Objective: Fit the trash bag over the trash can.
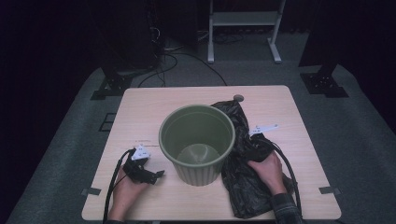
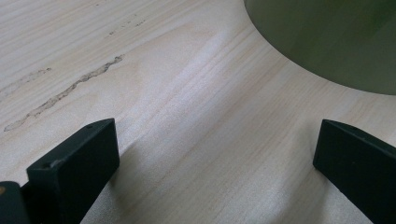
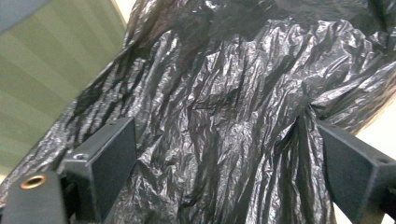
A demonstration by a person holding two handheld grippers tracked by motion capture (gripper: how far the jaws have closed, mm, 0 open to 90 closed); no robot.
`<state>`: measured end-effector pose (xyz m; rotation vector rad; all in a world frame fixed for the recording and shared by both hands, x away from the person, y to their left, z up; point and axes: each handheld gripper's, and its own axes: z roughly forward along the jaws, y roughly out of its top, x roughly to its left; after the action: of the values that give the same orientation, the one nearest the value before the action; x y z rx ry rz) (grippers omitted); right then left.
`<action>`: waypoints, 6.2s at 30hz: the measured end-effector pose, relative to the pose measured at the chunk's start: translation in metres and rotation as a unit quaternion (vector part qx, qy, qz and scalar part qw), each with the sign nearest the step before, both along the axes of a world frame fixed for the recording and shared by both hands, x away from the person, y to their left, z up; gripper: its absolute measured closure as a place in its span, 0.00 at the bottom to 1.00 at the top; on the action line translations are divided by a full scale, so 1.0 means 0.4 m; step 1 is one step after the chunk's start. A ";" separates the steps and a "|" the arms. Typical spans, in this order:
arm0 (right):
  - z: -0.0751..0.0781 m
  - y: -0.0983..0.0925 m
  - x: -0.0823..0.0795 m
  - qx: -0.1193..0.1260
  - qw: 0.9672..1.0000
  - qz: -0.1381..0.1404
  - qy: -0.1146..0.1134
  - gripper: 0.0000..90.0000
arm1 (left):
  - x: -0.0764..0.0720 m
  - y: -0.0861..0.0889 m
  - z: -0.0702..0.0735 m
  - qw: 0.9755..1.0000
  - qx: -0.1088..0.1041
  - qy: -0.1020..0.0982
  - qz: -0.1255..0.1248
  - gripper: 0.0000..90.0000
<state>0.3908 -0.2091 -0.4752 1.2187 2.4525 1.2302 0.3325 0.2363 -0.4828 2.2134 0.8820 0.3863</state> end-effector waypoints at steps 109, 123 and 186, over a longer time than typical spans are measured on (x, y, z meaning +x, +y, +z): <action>0.433 0.027 -0.182 0.082 0.950 0.291 -0.077 0.99 | -0.001 -0.001 -0.001 1.000 -0.002 0.000 -0.002 0.00; 0.538 0.081 -0.177 0.099 0.934 0.328 -0.103 0.99 | 0.000 -0.001 -0.001 1.000 -0.002 0.000 -0.003 0.00; 0.498 0.336 -0.015 0.044 0.946 0.316 -0.060 0.57 | -0.001 -0.002 -0.001 1.000 -0.002 -0.001 -0.010 0.00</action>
<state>0.3848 -0.0748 -0.2761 0.3327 2.8129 1.5024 0.3321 0.2355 -0.4832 2.2162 0.8584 0.3762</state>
